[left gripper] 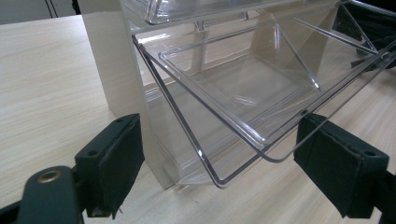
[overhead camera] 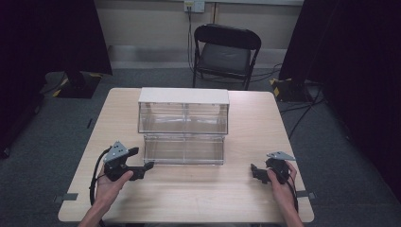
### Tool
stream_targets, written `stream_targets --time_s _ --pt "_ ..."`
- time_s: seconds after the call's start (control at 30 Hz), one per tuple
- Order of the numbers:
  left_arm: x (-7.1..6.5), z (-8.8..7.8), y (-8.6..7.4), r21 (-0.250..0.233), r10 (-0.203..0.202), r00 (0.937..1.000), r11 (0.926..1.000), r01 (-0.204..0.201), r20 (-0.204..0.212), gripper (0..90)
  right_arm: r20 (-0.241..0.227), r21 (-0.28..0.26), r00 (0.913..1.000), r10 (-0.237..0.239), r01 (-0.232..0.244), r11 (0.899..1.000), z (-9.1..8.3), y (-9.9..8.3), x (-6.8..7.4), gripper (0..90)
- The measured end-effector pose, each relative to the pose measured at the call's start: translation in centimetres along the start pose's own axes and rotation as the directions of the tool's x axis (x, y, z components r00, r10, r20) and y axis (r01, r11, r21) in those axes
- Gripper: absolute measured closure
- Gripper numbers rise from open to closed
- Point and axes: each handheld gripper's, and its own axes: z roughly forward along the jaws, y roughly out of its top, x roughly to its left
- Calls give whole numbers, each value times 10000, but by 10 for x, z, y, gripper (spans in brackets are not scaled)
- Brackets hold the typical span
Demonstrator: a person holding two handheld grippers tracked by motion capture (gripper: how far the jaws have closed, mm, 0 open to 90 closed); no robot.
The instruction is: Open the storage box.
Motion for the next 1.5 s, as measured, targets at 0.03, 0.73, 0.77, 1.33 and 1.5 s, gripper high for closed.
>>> stream_targets --time_s 0.03,0.73,0.77,1.33,1.5 --pt "0 0 0 -1 20 10000 10000 -20 -3 157 -1 0 10000 1 -1 10000 0 0 0 124" --pt "0 -2 9 -56 17 9999 10000 -16 109 156 -2 4 10000 1 -1 10000 0 0 0 123" --pt "1 -3 10 -44 131 9999 9999 -131 61 156 -2 5 10000 0 0 10000 0 0 0 123" --pt "1 -2 14 10 98 9999 10000 -98 48 156 -2 6 10000 -1 1 10000 0 0 0 122" --pt "0 -1 16 -53 108 9999 9999 -108 66 157 -4 6 10000 0 0 10000 0 0 0 122"
